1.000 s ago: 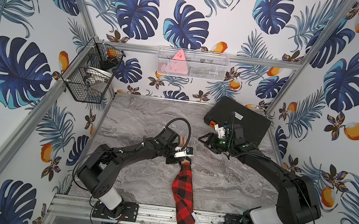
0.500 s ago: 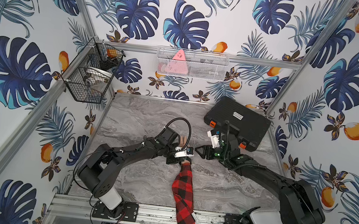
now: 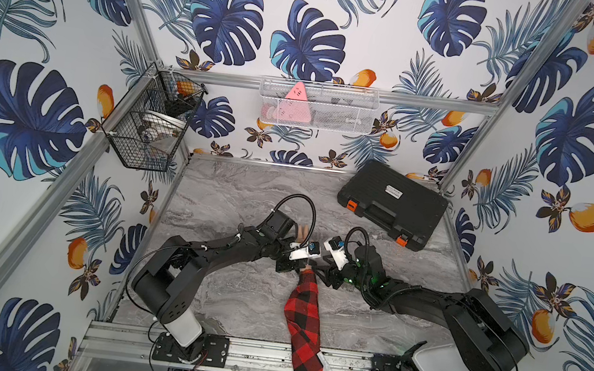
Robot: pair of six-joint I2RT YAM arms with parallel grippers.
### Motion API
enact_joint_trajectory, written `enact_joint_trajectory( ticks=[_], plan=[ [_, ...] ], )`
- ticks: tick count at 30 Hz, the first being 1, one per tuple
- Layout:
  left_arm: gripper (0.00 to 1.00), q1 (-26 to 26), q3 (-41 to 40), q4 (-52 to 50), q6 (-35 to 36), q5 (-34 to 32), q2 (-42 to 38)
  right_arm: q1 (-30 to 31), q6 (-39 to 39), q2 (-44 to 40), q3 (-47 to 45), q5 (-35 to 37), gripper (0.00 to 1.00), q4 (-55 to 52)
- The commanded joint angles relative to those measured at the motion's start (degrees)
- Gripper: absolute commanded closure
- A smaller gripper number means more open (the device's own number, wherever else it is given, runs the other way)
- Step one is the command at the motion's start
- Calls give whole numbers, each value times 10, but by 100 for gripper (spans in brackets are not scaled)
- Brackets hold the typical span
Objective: Take off the watch
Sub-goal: Untie the watch from the hand.
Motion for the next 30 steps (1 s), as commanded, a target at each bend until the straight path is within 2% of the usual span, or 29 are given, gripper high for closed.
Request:
enact_joint_trajectory(
  ticks=[1, 9, 16, 19, 26, 30],
  plan=[
    [85, 1, 6, -20, -11, 27, 4, 5, -43, 16, -1, -11, 39, 63],
    [86, 1, 11, -27, -12, 30, 8, 22, -64, 61, 24, -11, 46, 87],
    [86, 1, 10, -21, -15, 31, 6, 24, -77, 73, 24, -36, 59, 103],
    [87, 2, 4, -4, -22, 32, 3, 25, -82, 72, 17, -48, 61, 115],
    [88, 2, -8, 25, -32, 41, 2, 26, -74, 74, -4, -16, 68, 155],
    [88, 2, -9, 22, -31, 36, 2, 26, -65, 64, -22, 18, 76, 176]
  ],
)
